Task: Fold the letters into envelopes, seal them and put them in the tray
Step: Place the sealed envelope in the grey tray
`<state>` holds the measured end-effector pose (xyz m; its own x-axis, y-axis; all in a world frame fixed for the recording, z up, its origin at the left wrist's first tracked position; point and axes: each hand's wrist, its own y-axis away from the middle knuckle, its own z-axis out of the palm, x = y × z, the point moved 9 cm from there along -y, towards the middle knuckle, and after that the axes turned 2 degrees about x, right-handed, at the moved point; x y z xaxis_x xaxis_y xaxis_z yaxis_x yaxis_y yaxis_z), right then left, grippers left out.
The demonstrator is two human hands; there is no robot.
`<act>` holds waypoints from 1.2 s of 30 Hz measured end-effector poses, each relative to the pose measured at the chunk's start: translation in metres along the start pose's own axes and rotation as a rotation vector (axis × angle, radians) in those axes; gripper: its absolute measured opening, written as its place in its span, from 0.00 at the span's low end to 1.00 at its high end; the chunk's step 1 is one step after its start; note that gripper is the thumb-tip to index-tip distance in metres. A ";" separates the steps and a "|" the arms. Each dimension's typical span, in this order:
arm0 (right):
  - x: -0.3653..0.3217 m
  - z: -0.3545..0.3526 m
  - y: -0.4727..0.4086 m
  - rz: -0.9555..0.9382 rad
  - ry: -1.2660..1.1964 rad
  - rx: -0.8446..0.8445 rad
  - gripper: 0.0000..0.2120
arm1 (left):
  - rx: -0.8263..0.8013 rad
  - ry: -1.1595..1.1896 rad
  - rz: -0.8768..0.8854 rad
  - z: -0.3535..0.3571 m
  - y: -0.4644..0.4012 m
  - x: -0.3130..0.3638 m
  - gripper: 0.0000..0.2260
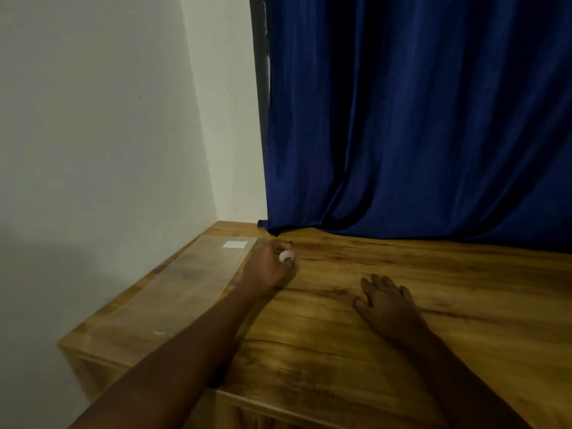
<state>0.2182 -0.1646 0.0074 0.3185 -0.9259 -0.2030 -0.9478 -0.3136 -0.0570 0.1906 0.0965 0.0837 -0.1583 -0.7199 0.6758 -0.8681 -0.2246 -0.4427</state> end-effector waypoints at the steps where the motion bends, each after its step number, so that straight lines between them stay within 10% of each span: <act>1: 0.001 0.000 -0.001 0.001 -0.001 0.000 0.33 | 0.004 -0.033 -0.027 -0.011 -0.003 -0.010 0.10; 31: 0.000 -0.002 -0.001 0.022 0.005 0.035 0.34 | -0.030 -0.476 -0.090 -0.022 -0.044 -0.083 0.24; 36: 0.000 -0.002 -0.002 0.021 0.009 0.040 0.34 | -0.053 -0.561 0.208 -0.005 -0.032 -0.037 0.27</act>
<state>0.2205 -0.1645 0.0098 0.2983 -0.9341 -0.1962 -0.9540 -0.2854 -0.0915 0.2214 0.1341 0.0755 -0.0674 -0.9853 0.1570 -0.8700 -0.0190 -0.4926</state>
